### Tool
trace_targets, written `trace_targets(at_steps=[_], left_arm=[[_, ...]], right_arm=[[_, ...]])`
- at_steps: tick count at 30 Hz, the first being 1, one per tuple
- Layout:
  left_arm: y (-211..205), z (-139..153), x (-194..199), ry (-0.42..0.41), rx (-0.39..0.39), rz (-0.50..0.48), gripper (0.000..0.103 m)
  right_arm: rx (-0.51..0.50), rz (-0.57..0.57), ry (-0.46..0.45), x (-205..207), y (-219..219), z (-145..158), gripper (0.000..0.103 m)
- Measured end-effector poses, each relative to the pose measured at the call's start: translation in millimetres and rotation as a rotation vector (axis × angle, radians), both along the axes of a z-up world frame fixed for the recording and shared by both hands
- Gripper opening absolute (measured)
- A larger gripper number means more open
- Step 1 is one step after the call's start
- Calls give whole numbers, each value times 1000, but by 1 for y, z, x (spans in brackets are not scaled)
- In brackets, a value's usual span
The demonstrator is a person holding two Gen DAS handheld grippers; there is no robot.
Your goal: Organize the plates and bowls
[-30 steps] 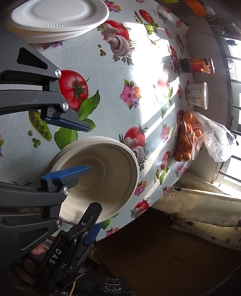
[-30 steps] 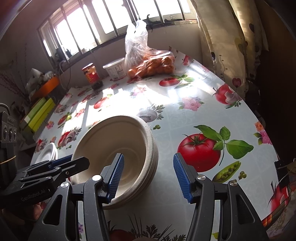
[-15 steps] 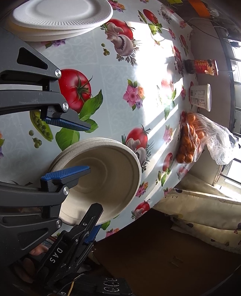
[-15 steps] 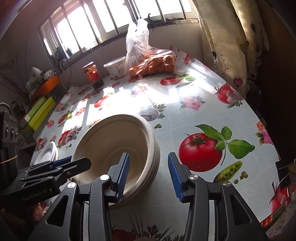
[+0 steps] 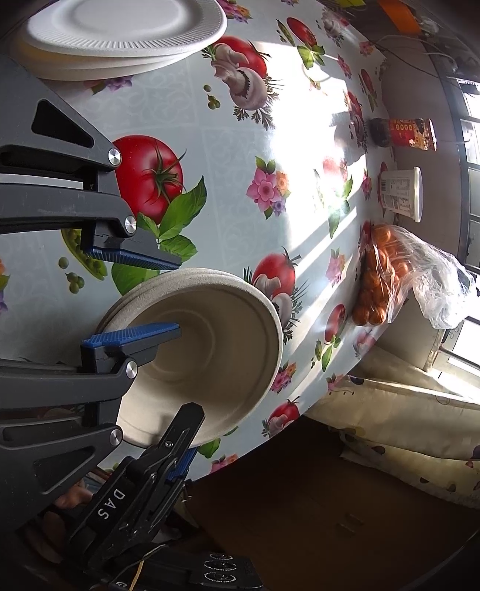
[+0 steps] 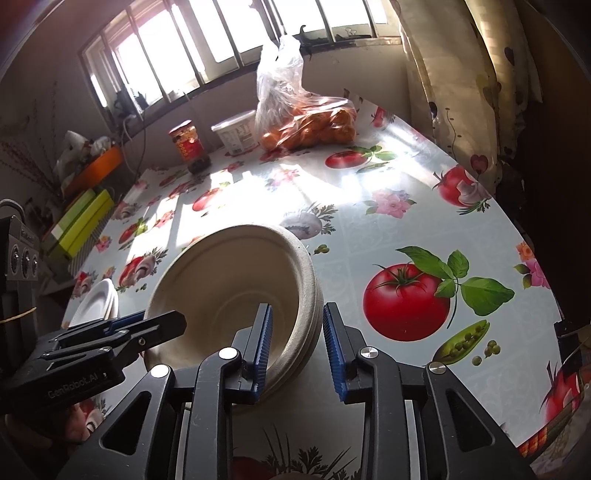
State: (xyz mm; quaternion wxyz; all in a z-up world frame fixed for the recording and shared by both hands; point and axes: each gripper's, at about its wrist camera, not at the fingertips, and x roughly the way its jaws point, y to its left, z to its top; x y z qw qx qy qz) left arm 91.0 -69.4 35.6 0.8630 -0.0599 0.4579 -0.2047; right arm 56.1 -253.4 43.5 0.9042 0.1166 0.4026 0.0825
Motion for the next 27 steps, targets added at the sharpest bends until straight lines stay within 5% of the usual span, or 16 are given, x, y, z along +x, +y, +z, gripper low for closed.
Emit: trace_targets(at_steps=[27], left_arm=[[8, 10, -3, -10, -10, 37, 29]], right_arm=[[-6, 16, -15, -1, 4, 5, 27]])
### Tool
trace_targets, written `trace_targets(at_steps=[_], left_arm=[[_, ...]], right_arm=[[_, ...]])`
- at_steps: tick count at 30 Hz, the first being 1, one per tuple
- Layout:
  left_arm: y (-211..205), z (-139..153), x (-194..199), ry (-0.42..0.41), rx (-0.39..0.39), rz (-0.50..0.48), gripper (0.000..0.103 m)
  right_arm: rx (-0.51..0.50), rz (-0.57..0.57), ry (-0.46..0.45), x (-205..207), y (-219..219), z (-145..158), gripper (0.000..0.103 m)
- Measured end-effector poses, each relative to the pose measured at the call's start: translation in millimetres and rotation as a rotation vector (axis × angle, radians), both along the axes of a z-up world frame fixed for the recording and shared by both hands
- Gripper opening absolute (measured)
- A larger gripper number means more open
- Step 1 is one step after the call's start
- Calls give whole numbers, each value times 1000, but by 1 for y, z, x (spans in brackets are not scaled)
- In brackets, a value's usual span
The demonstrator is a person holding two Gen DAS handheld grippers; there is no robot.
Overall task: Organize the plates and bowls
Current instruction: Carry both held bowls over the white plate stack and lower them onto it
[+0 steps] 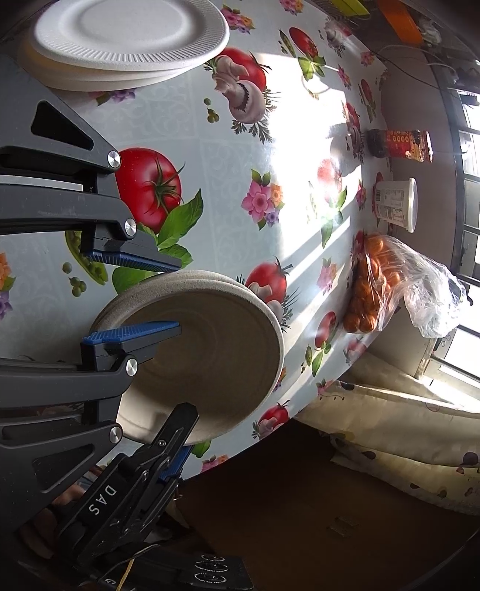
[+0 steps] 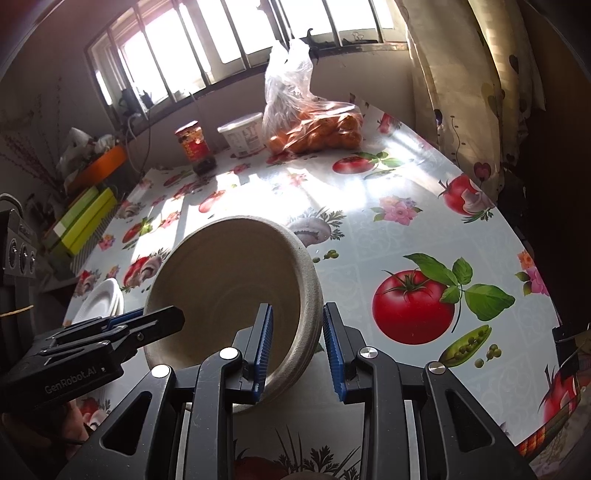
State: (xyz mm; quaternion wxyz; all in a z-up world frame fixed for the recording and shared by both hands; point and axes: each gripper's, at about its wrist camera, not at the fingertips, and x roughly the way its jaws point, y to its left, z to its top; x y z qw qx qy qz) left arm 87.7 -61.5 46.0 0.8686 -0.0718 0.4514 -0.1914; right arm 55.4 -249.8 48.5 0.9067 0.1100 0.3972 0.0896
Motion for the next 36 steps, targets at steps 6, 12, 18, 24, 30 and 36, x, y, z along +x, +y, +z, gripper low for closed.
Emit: trace_targets(at_steps=[6, 12, 18, 24, 30, 36], left_arm=[[8, 6, -4, -8, -6, 21, 29], [19, 12, -8, -20, -11, 50, 29], [35, 16, -12, -31, -10, 84, 29], [51, 21, -18, -43, -15, 115, 29], [67, 24, -23, -48, -13, 150, 29], [85, 26, -27, -58, -8, 185, 29]], right_arm=[[-4, 17, -6, -1, 7, 6, 27], [-12, 46, -14, 1, 20, 14, 27], [-23, 84, -22, 3, 35, 19, 27], [-27, 121, -24, 6, 51, 23, 27], [-39, 157, -34, 6, 71, 28, 27], [-41, 194, -37, 10, 90, 31, 27]])
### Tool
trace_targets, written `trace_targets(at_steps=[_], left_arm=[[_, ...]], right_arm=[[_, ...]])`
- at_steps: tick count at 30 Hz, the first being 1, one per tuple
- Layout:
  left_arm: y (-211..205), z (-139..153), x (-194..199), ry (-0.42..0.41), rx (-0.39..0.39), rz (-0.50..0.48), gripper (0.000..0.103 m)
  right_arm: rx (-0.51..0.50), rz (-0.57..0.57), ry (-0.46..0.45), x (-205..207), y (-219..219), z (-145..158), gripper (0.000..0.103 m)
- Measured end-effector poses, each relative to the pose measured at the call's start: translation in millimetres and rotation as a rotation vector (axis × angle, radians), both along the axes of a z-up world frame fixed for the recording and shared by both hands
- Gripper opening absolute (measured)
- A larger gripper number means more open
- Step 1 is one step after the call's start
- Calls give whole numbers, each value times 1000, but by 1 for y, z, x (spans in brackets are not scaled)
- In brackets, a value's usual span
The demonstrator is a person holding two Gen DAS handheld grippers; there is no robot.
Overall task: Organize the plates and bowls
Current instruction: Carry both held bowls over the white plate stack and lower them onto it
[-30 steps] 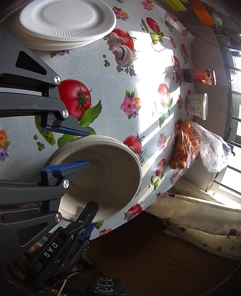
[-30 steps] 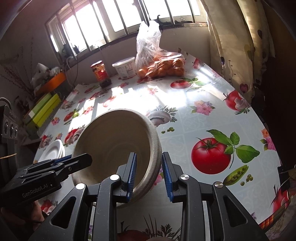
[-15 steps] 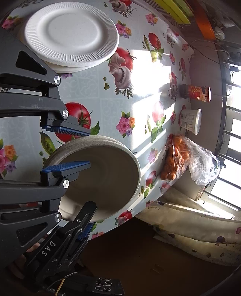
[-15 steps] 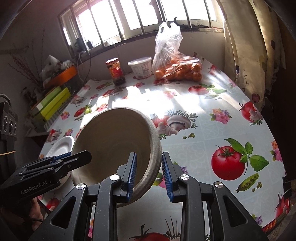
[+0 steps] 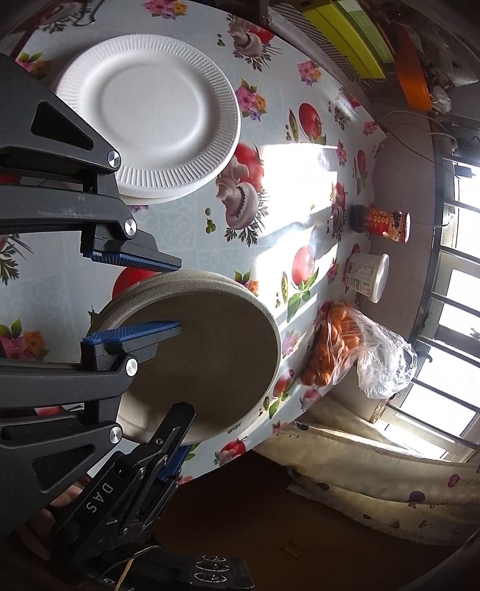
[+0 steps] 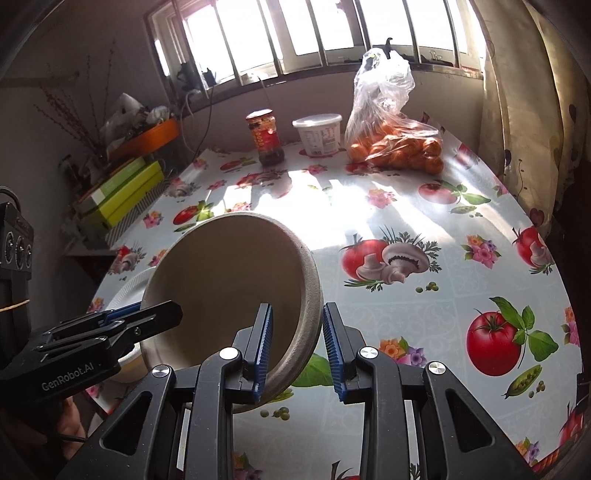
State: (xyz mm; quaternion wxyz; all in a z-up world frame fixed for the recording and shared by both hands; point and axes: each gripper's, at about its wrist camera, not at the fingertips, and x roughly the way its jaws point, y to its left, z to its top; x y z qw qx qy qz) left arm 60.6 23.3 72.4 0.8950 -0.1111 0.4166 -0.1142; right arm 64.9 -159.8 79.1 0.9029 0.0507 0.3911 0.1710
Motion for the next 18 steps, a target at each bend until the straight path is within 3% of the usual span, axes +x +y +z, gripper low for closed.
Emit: trace_targets(at_steps=[18], left_arm=[[58, -1, -11, 2, 42, 122, 29]], right_arm=[[2, 126, 4, 12, 66, 1, 27]])
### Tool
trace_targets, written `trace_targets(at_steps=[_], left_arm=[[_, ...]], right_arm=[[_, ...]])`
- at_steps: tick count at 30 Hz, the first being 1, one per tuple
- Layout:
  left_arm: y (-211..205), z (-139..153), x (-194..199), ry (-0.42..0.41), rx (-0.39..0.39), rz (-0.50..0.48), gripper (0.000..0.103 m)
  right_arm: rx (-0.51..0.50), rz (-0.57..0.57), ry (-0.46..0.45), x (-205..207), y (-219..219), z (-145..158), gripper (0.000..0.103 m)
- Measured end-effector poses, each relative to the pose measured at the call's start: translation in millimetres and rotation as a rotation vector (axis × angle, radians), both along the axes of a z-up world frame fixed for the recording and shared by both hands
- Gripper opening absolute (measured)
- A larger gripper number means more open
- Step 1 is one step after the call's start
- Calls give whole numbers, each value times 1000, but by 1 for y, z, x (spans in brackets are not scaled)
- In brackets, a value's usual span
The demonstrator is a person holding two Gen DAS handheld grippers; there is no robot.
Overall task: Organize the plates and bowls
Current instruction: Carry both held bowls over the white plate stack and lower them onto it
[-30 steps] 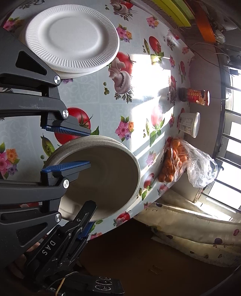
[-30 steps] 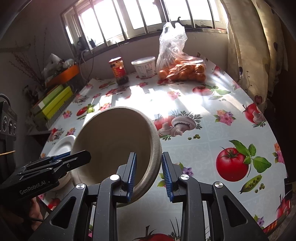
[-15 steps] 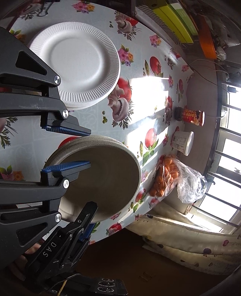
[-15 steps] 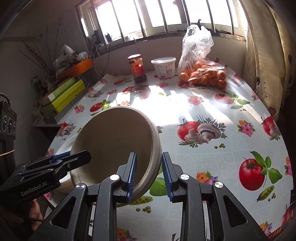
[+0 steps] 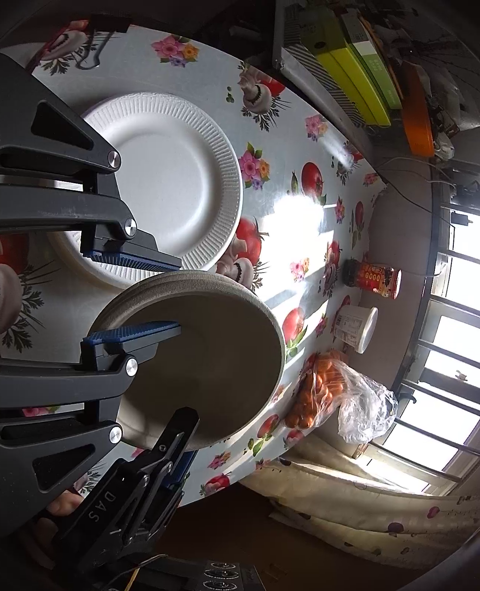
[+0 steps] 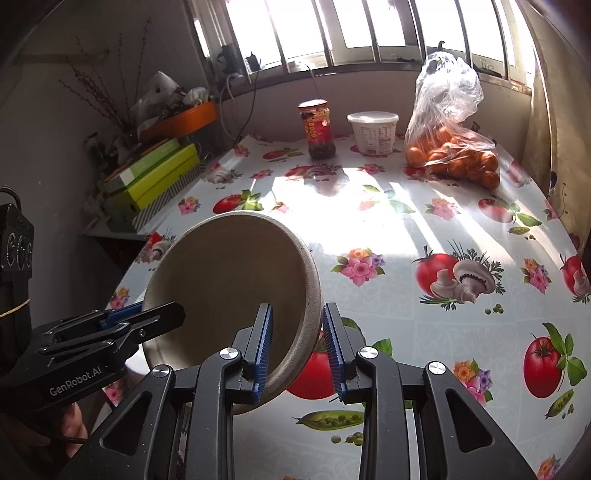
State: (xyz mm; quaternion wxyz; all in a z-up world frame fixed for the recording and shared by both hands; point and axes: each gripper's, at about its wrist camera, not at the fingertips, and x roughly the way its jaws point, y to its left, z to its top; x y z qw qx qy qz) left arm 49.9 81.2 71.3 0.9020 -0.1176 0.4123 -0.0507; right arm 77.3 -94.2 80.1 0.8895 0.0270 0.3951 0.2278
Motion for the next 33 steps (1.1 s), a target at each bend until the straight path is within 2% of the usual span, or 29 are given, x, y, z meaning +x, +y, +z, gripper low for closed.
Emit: trace_targets(at_steps=[11, 33], left_arm=[[40, -3, -9, 4, 10, 75, 29], [102, -11, -18, 43, 0, 197, 29]], right_arm=[[-3, 79, -1, 6, 45, 0, 27], [-11, 197, 80, 14, 113, -16, 27]])
